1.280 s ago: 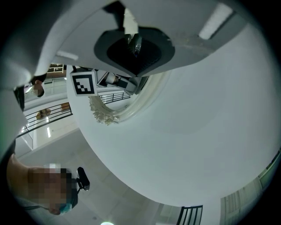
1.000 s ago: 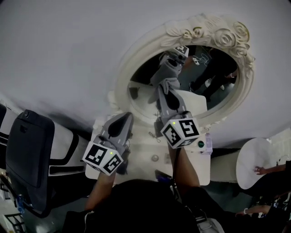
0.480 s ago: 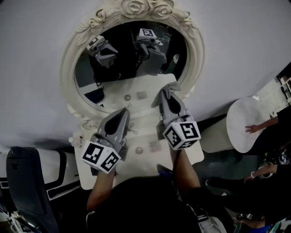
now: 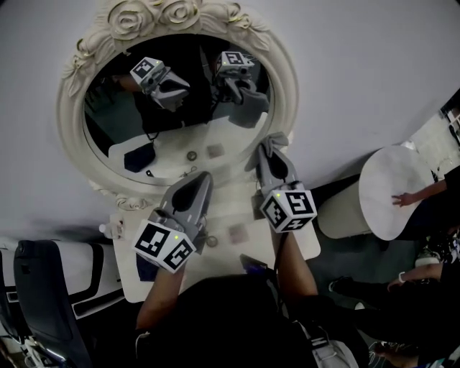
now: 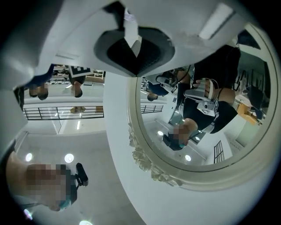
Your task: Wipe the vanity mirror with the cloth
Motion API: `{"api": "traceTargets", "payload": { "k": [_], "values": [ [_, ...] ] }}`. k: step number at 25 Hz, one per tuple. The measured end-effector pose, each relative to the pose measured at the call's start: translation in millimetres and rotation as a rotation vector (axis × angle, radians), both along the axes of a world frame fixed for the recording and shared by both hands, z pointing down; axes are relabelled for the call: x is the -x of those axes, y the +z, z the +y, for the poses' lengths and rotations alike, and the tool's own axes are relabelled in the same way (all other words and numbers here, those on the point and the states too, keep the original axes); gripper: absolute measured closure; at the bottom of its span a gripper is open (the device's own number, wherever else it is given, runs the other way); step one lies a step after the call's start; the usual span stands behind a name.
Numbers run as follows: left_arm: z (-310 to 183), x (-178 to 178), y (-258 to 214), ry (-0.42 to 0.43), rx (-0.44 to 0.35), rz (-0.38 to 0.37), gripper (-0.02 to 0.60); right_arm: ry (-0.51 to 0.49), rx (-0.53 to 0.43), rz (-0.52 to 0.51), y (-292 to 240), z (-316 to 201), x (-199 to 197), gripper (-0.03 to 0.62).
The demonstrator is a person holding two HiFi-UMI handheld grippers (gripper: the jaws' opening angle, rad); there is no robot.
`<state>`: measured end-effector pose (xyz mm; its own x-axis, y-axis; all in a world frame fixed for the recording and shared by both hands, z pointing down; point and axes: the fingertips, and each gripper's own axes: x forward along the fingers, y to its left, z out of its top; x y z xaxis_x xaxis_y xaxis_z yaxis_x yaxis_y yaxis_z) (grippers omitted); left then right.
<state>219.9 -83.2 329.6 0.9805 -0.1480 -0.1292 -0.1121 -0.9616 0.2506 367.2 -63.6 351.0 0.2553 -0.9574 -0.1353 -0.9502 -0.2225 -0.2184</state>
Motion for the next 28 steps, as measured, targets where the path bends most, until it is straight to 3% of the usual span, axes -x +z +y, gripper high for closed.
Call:
{"api": "traceTargets", "payload": {
  "k": [15,28],
  "values": [
    [-42.8,-10.1,15.7,-0.087,0.011,-0.032,0.584,-0.037,0.028,-0.015,35.7,-57.3,-34.8,0.576],
    [-54.0,-1.4,18.6,-0.139,0.034,-0.024,0.584,-0.082,-0.001,0.0,24.6,-64.2,-20.4,0.576]
  ]
}}
